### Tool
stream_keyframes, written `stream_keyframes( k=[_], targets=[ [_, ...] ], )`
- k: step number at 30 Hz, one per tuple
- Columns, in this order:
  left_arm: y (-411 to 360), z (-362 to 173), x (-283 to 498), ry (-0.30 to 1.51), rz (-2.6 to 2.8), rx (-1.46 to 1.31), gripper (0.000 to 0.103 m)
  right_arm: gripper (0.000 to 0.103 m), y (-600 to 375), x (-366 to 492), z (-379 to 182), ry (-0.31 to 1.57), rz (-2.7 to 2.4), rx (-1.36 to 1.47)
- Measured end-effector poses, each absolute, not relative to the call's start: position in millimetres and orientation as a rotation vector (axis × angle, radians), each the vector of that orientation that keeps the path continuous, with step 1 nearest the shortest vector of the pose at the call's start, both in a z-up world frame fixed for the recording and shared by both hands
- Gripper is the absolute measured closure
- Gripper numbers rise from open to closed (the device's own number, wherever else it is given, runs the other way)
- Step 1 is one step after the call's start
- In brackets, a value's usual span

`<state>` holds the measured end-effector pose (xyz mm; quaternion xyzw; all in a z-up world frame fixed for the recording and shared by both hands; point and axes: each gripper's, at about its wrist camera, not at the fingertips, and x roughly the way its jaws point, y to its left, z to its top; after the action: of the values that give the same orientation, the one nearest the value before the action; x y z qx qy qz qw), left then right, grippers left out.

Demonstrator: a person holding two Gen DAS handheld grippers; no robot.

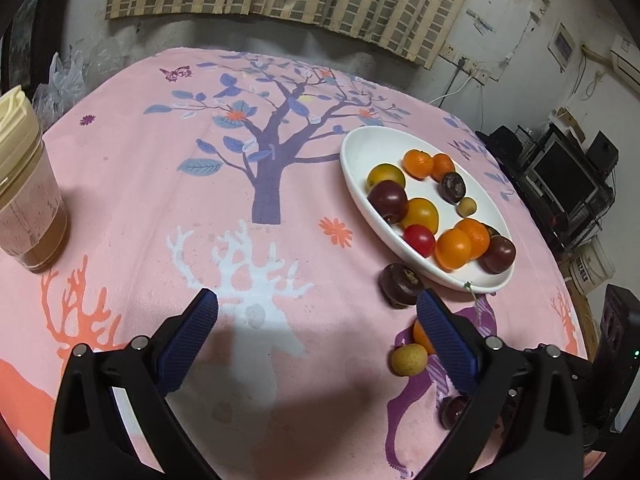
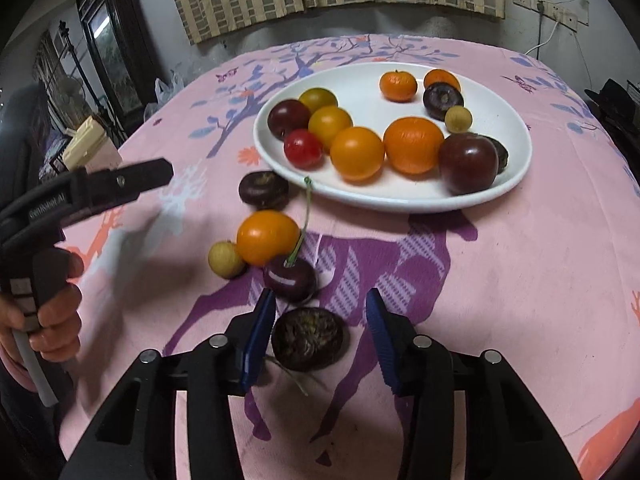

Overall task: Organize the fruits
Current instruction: 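Grasp the wrinkled passion fruit with the right tool while the left tool grasps a dark cherry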

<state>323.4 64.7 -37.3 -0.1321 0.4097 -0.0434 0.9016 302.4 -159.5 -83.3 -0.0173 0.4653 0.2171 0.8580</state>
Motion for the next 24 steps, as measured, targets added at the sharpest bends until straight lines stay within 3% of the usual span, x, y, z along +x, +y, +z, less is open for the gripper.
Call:
stream_keyframes(
  k=[5,11,20,21,23,24],
  targets=[
    [63,-35,322,0.841,-0.092,-0.261,0.005,0.057,-155,296,-86,0.978,0.446,-0.089],
    [60,-35,321,0.843,-0.085,-0.243,0.005,0.066,-155,293,-85,0.97,0.448,-0.109],
    [2,-37,303,0.874,-0.342,-0.066,0.005,0.066,-209,298,-56,0.827,0.394,0.191],
    [-9,-38,297,0.871,-0.379,-0.025,0.007,0.066,-214,299,-55,0.82,0.378,0.206],
    [-30,-42,287,0.87,-0.443,0.057,0.028,0.066,-222,301,-55,0.821,0.357,0.226],
    [-38,-45,283,0.881,-0.475,0.084,0.031,0.066,-223,302,-55,0.821,0.351,0.228]
  ],
)
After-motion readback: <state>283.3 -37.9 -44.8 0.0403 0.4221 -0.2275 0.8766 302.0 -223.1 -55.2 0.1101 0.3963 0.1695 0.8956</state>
